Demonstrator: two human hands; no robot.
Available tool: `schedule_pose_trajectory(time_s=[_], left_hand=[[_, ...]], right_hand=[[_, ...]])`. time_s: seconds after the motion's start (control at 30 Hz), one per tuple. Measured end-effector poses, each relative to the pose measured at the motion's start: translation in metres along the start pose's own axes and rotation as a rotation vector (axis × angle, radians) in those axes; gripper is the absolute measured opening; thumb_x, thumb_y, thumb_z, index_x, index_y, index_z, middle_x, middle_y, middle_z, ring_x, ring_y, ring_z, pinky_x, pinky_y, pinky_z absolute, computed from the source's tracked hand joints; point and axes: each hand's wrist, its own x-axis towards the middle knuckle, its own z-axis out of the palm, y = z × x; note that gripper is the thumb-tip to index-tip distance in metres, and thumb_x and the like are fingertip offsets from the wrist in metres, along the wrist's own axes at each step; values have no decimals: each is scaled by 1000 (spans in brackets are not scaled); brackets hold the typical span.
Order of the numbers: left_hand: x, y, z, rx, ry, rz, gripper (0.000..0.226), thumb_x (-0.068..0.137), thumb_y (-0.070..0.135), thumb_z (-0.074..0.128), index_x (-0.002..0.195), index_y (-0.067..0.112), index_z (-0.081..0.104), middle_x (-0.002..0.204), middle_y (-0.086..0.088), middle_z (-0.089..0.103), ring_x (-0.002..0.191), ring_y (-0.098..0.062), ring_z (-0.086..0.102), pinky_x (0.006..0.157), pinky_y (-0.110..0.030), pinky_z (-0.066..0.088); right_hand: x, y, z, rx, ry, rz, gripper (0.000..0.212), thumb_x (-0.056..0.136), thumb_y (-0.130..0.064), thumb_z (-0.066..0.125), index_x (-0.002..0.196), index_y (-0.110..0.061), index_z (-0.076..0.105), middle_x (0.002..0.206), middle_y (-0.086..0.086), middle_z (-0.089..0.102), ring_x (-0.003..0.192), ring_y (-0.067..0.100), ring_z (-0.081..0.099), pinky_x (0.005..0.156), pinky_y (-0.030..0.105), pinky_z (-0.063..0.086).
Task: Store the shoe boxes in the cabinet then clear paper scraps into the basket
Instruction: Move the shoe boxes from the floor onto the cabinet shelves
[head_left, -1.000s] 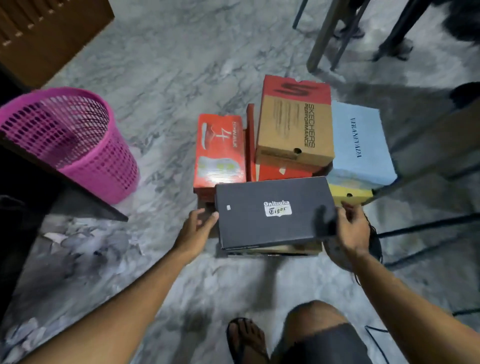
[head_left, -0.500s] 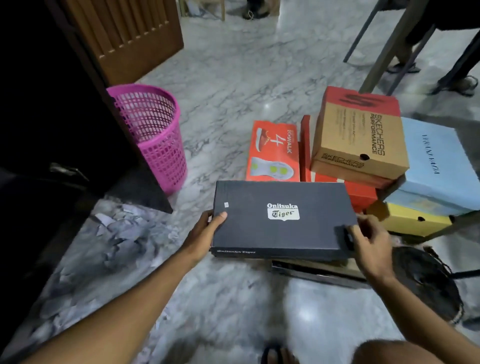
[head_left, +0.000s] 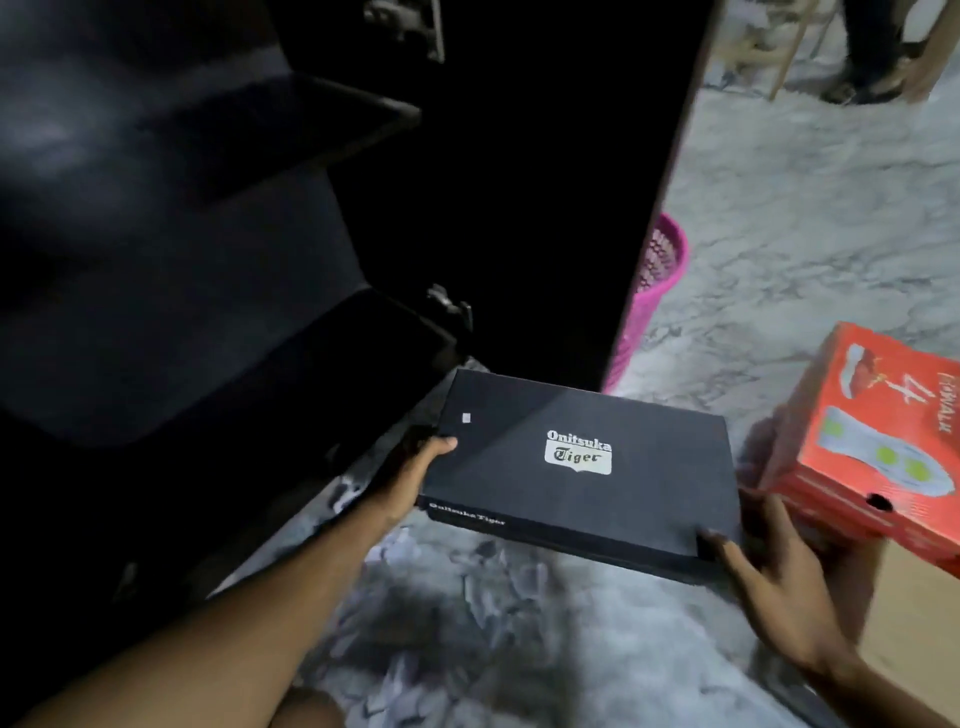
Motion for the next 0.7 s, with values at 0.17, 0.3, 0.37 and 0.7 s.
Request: schedule_pose_trajectory(time_s=[0.17, 0.3, 0.37, 0.7], left_hand=[[-10, -10, -94, -157, 261, -94, 46, 77, 53, 71, 106, 17, 73, 101, -6, 78, 97, -28, 73, 82, -28, 59], [-20, -21, -147, -344, 521, -83, 17, 96, 25, 60, 102, 14, 71, 93, -2, 78, 81, -17, 71, 68, -24, 56], [-16, -35, -167, -409, 627, -57, 16, 94, 24, 60, 100, 14, 71, 99, -7, 74, 92, -28, 70, 78, -33, 53], [12, -116, -237, -534, 1155, -62, 53, 65, 46, 66, 103, 9, 74, 108, -10, 70, 111, -37, 65, 92, -40, 53]], right_hand=[[40, -50, 86, 57, -303, -54, 49, 102, -26, 63, 144, -43, 45, 133, -15, 65, 113, -6, 64, 93, 32, 53], [87, -89, 164, 124, -497, -50, 59, 83, -51, 73, 137, -50, 51, 126, -17, 70, 115, 18, 70, 100, 52, 57], [102, -114, 205, 163, -535, -109, 48, 90, -44, 75, 131, -55, 55, 120, -20, 71, 115, 14, 71, 96, 42, 59], [160, -149, 415, 314, -655, -152, 50, 96, 4, 65, 140, -15, 52, 130, 9, 65, 122, 27, 63, 103, 28, 53]])
